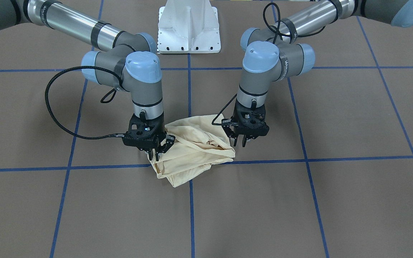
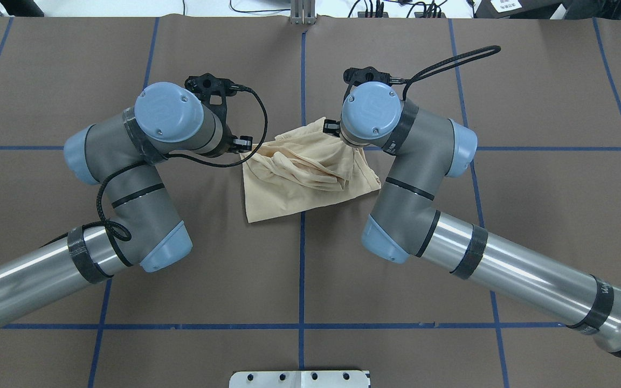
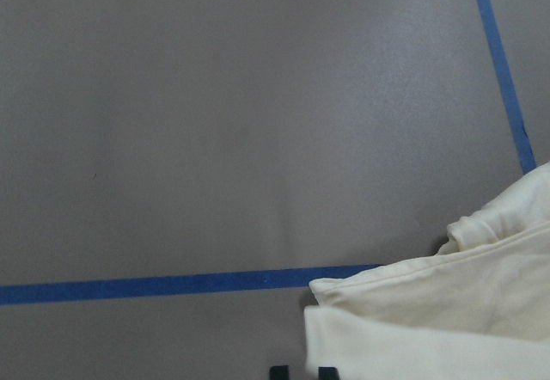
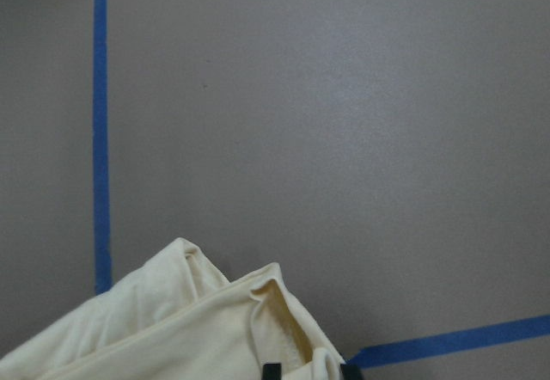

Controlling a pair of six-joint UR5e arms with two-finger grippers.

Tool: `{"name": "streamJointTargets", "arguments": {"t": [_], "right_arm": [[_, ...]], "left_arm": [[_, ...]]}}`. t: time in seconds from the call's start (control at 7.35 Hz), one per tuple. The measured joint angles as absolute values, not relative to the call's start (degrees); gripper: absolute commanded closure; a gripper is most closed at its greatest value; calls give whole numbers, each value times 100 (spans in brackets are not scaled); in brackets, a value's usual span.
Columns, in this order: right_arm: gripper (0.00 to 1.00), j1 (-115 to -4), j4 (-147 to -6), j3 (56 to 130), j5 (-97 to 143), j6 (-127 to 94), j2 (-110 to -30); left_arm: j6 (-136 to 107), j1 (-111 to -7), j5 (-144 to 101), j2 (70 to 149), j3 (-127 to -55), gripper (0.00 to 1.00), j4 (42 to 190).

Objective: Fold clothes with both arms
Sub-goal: 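Open both grippers and raise them away from the folded shirt, then lower the right gripper and press down on the top of the folded shirt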

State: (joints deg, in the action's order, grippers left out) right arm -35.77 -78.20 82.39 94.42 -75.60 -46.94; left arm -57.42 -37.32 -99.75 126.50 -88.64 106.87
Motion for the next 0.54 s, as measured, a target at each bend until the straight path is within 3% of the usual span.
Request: {"name": "streamJointTargets", "arguments": {"t": [0.41, 0.54], "right_arm": [[2, -3677, -8636, 8837, 10255, -7707, -4436], [7, -3490, -8997, 9060, 10204, -7793, -4375]], "left_arm": [[-4415, -4207, -10655, 12141, -8873, 0, 11302], [-4271, -4265, -10726, 12014, -8861, 0, 11496]]}}
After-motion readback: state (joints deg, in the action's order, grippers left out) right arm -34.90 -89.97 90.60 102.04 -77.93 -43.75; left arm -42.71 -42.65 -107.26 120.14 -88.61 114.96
